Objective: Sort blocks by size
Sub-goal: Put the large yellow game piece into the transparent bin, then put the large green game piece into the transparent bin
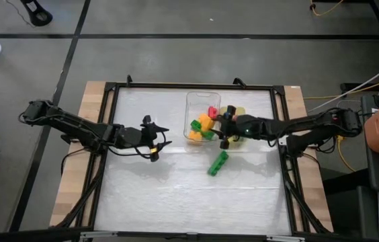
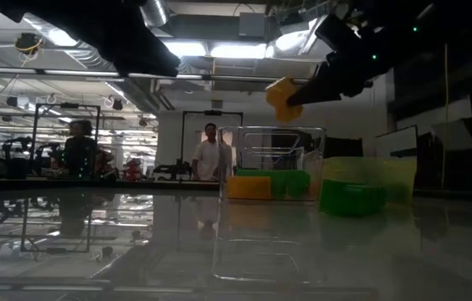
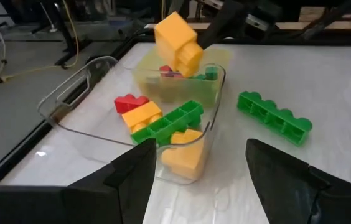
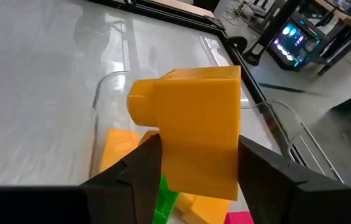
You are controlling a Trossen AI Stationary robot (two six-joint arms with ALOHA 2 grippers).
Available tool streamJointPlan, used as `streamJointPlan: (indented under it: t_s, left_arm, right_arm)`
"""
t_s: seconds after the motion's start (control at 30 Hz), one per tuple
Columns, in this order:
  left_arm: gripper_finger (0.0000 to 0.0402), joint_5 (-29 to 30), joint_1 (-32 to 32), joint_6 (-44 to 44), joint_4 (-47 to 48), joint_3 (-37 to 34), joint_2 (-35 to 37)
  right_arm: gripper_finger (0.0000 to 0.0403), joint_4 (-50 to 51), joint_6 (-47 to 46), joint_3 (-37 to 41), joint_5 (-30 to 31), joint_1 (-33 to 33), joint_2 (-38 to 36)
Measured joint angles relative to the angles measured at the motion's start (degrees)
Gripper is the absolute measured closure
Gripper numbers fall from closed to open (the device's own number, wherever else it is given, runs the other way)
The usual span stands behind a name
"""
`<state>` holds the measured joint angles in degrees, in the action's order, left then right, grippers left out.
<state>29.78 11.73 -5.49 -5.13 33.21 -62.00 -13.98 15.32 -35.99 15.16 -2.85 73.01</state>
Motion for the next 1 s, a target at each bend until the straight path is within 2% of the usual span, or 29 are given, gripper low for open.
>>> streamJointPlan:
  t_s: [0.23, 1.0]
  left_arm:
    - [0.0167, 0.02, -0.04, 1.96, 0.02, 0.07, 0.59]
    - [0.0167, 0.02, -0.04, 0.77, -0.06, 0.07, 0.59]
  right_arm:
    - [0.0208, 0.00, -1.87, 0.00, -2.29, -2.19, 0.00]
    - [0.0207, 0.00, -4.51, -0.07, -2.14, -2.06, 0.00]
